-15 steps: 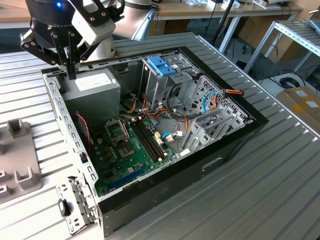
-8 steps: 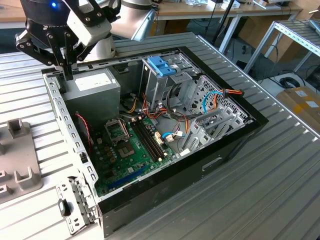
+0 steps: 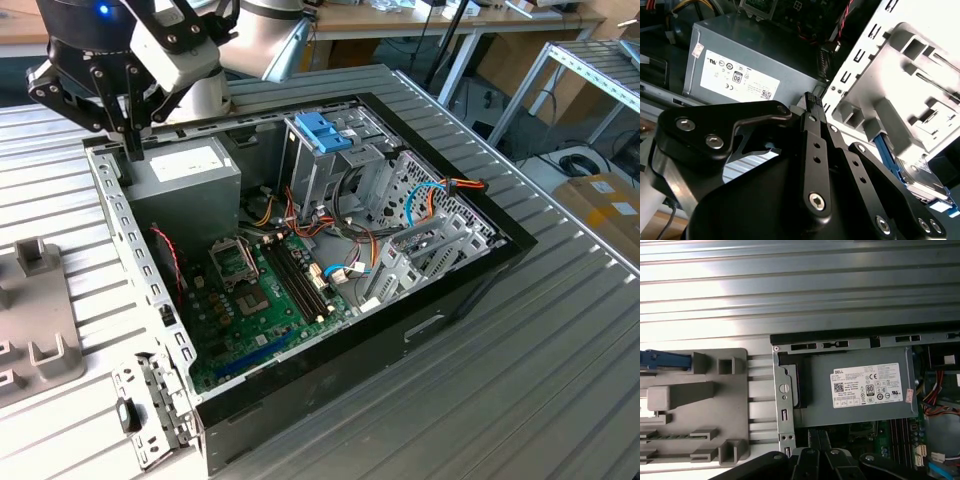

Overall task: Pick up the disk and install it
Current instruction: 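Reach for the disk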

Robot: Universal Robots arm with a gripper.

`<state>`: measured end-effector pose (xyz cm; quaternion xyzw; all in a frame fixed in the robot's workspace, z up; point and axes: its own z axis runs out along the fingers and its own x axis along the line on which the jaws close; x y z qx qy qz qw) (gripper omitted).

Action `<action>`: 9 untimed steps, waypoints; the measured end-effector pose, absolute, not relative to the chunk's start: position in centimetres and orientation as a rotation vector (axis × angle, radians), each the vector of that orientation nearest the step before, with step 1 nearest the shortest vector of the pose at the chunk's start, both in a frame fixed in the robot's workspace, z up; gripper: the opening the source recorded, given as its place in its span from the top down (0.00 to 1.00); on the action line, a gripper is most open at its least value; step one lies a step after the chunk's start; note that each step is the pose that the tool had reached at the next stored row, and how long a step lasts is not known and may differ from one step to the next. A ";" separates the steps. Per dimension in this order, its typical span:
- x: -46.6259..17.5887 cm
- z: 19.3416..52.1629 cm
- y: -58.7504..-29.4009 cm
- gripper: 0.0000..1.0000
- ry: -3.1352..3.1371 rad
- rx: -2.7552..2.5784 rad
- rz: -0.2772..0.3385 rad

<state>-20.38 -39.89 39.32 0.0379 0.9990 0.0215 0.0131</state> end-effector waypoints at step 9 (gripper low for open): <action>-20.5 39.3 -39.9 0.90 3.112 0.118 0.067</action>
